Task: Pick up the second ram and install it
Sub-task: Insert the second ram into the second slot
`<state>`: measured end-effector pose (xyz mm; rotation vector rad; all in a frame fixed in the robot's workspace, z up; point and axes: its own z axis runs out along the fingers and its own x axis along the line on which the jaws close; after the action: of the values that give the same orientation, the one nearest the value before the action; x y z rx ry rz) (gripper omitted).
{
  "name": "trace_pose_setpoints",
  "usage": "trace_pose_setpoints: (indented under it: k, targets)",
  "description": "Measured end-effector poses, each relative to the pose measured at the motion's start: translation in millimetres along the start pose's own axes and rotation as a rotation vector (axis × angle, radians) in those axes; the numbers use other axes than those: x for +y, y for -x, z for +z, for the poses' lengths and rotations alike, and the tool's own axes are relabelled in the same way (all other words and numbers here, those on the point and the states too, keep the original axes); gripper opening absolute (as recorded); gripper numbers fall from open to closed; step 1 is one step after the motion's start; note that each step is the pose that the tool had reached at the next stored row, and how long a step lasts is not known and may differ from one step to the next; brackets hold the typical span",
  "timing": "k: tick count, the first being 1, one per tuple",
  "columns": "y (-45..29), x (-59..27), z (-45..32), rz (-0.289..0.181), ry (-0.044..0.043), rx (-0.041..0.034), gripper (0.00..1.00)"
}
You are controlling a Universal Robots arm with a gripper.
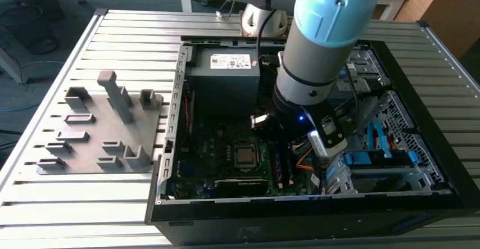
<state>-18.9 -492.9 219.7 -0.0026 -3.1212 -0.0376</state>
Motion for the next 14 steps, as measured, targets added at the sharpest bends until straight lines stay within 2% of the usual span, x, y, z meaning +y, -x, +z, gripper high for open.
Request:
trace_pose_setpoints:
  k: [6,8,11,12,14]
  targets:
    - [-0.6,2.7,-27.0,0.0,-0.0005,0.0001,0.2]
    - [-0.8,4.7,-36.3,0.0,-0.0013,0.0,0.1]
    - [-1.0,7.6,-49.7,0.0,-0.0029,0.0001,0.1]
    - [-1.0,7.9,-53.2,0.0,-0.003,0.0001,0.1]
    - [-1.1,8.0,-54.1,0.0,-0.0027,0.0,0.1]
